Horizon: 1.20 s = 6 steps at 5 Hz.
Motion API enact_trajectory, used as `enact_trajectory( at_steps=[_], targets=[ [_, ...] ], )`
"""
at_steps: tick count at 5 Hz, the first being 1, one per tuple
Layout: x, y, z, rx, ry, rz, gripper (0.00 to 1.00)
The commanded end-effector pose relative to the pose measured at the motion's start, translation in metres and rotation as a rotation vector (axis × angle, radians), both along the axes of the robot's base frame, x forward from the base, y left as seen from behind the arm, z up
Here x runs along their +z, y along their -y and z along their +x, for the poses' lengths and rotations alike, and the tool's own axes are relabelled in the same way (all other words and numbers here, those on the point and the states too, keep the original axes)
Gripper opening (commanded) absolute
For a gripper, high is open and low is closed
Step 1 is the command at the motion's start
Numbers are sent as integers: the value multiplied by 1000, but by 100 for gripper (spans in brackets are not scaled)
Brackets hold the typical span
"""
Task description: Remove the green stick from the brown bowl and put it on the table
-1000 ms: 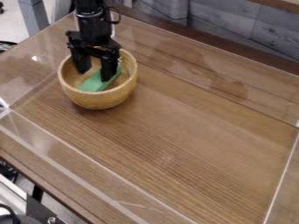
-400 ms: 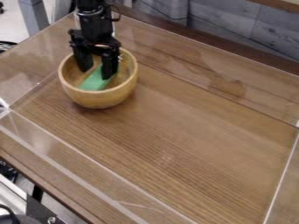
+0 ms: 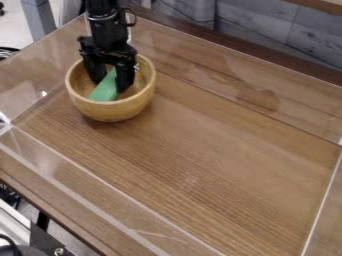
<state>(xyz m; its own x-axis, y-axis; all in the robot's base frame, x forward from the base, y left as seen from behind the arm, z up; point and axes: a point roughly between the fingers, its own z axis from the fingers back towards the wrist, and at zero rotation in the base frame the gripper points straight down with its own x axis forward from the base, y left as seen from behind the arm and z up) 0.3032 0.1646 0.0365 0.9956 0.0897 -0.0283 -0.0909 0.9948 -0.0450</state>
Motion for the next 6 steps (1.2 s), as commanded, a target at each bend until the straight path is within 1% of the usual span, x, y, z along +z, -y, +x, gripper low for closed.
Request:
enact_trajectory(
  at_steps=[1, 2, 4, 5, 6],
  targets=[
    [15, -11, 8, 13, 51, 21, 100],
    [15, -11, 8, 15, 53, 20, 0],
    [44, -11, 8, 45, 101, 0, 0],
    [65, -11, 8, 64, 134, -17, 0],
    [92, -6, 10, 79, 175, -41, 0]
  ],
)
